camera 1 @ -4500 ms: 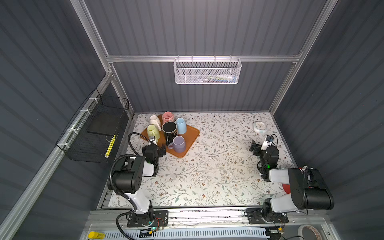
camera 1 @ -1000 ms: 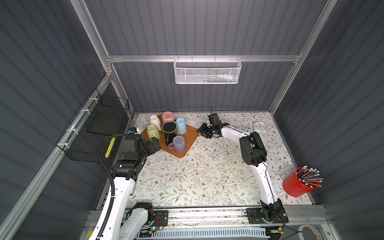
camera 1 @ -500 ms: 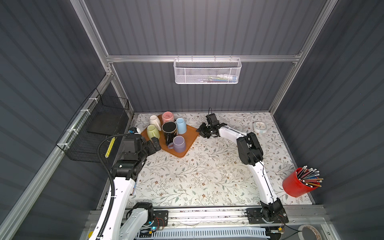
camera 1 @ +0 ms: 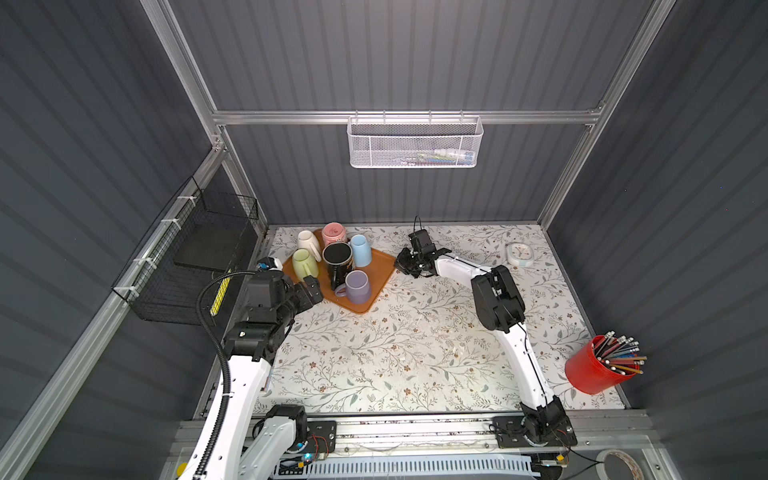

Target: Turn the mug right side up

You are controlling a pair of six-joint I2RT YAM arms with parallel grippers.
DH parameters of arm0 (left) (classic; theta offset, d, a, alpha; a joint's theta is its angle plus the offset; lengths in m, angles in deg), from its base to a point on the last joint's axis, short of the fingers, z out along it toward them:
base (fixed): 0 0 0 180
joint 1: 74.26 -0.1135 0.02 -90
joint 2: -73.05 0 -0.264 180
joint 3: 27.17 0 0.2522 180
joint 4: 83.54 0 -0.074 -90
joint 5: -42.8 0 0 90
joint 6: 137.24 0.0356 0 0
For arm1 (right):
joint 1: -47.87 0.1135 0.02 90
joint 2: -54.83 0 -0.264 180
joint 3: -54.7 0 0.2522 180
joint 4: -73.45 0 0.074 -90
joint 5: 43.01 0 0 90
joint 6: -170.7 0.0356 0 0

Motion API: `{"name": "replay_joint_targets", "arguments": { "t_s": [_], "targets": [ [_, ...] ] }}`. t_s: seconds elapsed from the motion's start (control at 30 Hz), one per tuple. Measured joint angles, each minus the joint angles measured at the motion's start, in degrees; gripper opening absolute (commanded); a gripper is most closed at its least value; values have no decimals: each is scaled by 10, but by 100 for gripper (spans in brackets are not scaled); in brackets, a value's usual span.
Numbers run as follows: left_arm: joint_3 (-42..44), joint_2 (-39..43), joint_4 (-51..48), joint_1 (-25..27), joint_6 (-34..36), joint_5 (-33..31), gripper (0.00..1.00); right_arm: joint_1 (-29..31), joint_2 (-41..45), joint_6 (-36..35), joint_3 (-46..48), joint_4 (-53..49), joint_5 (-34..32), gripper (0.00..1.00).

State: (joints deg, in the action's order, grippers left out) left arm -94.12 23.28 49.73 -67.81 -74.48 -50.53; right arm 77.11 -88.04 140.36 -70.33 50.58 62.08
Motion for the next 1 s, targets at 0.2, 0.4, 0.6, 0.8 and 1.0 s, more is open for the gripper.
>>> {"name": "replay_joint_targets", "arguments": {
  "t_s": [0.2, 0.4, 0.6, 0.8, 1.0],
  "targets": [
    [5, 0, 2, 0, -9, 7, 100, 2, 36, -2, 60, 16, -5, 0],
    [24, -4, 18, 0, -20, 15, 100, 0, 82, -5, 134, 27, 1, 0],
    [44, -13, 28, 0, -35, 19, 100, -8, 127, -20, 205, 35, 10, 0],
    [67, -24, 53, 0, -47, 21, 100, -24, 178, -43, 289, 52, 24, 0],
    [100, -50, 84, 0, -66, 26, 98, -49, 250, -57, 409, 92, 36, 0]
  ]
}}
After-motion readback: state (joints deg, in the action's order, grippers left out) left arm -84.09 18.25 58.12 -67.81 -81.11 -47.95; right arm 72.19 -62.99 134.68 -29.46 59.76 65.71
